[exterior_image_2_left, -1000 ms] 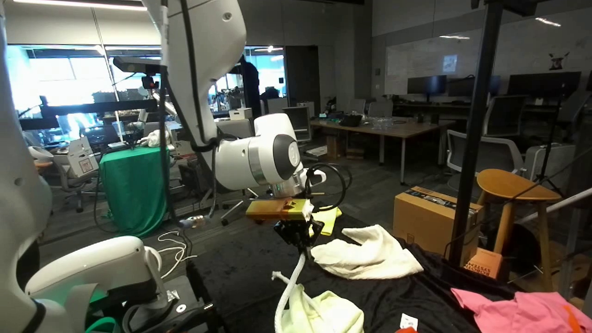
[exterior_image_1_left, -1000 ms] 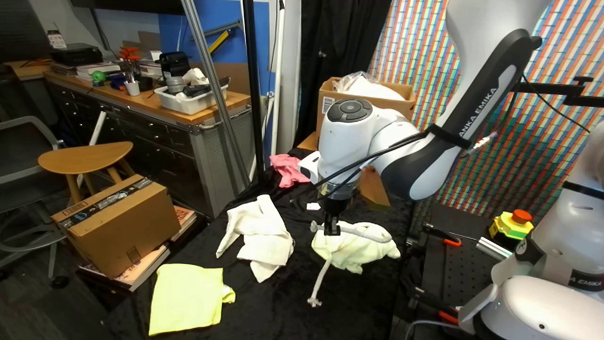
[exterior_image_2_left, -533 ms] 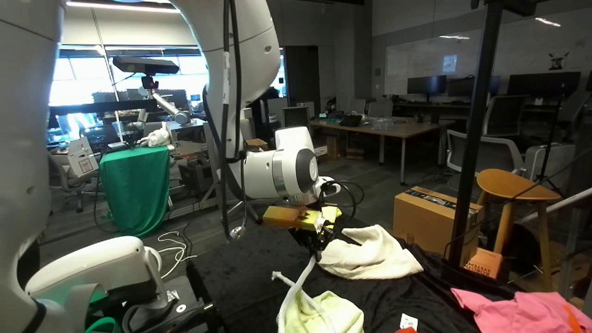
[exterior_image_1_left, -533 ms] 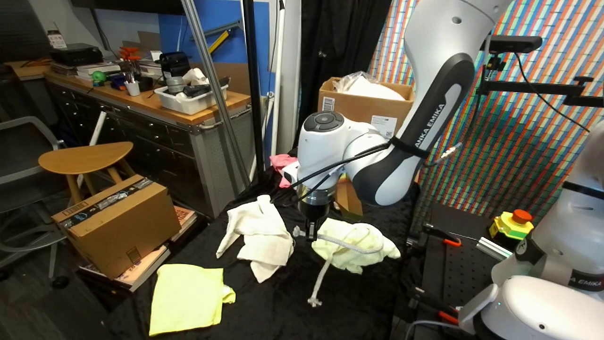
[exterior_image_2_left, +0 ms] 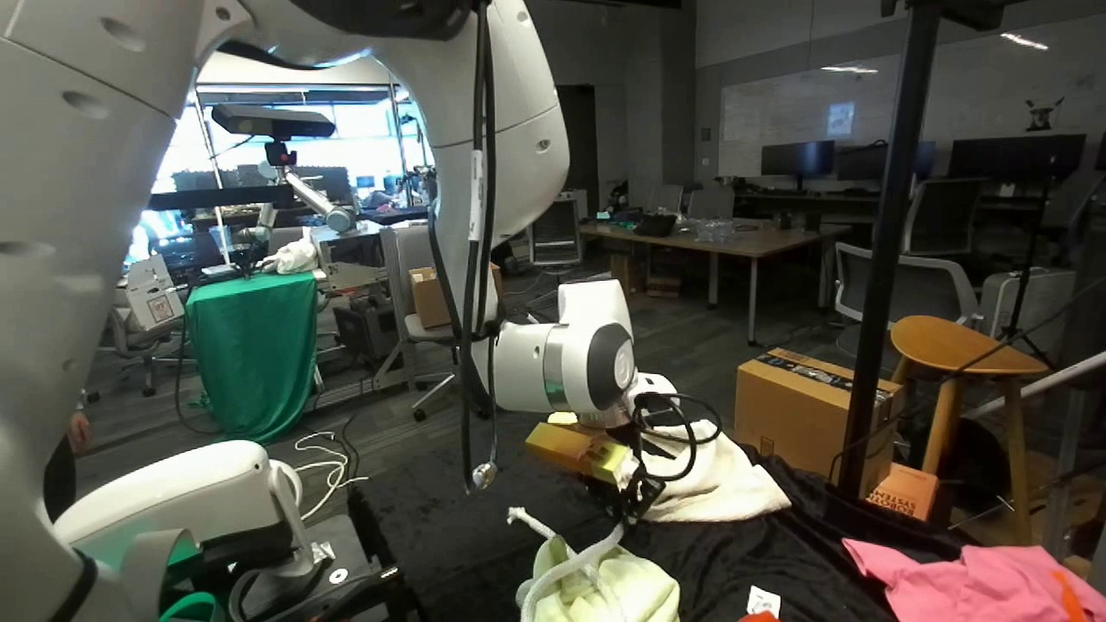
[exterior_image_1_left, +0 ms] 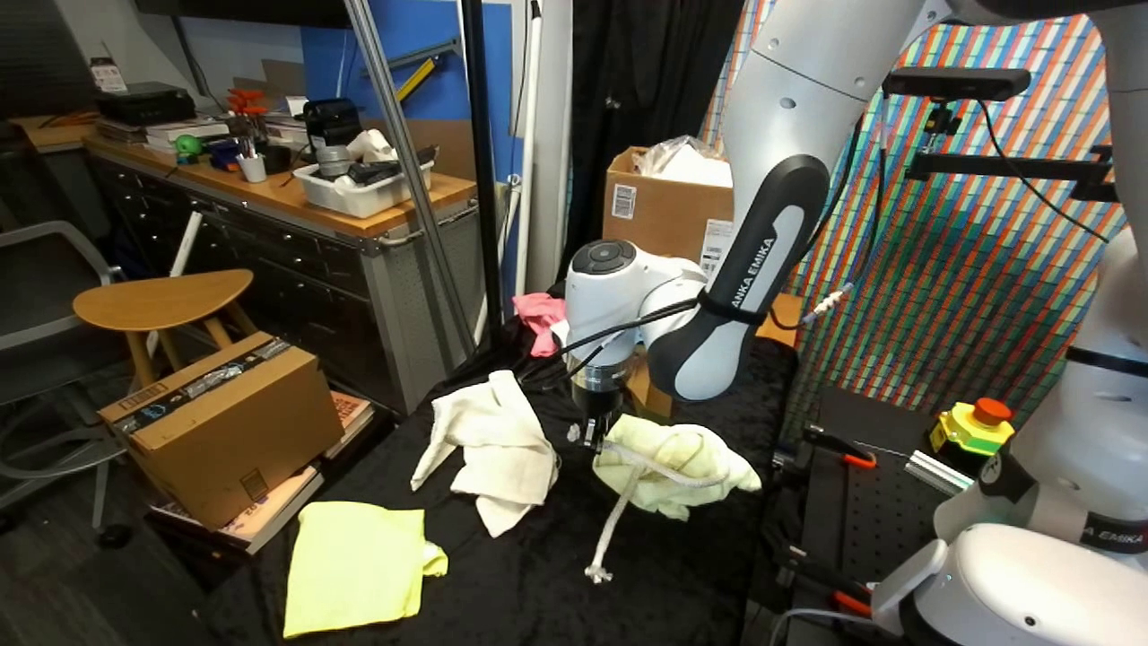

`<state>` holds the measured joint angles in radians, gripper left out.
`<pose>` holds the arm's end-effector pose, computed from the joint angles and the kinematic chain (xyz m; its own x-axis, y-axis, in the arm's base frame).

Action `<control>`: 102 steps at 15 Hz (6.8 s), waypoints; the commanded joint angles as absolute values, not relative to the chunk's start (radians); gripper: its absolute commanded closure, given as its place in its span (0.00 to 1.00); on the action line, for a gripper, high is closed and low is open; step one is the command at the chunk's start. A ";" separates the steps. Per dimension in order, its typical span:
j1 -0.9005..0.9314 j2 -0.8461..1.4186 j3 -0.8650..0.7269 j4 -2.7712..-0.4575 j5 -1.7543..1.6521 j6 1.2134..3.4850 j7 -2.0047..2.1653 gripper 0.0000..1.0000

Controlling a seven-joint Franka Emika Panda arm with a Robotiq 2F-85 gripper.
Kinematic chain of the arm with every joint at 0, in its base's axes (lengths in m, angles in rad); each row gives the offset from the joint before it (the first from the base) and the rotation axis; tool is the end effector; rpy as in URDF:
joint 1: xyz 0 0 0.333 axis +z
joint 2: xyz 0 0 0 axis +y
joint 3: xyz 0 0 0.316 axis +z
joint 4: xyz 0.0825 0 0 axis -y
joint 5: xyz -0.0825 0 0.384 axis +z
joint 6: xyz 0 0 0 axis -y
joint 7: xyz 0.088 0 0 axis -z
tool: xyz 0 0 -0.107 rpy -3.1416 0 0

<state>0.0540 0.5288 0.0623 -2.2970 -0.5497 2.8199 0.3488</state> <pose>0.5025 0.0873 0.1164 0.9602 0.2789 0.0154 0.2742 -0.9516 0.1389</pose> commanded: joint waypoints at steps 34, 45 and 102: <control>0.485 0.662 0.144 -1.668 -0.447 2.425 0.102 0.00; 0.528 0.949 0.079 -1.412 -0.391 2.525 0.182 0.00; 0.559 1.072 0.018 -1.230 -0.346 2.306 0.292 0.92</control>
<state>0.5386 1.1371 0.0348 -1.1573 -0.3326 2.3418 0.2610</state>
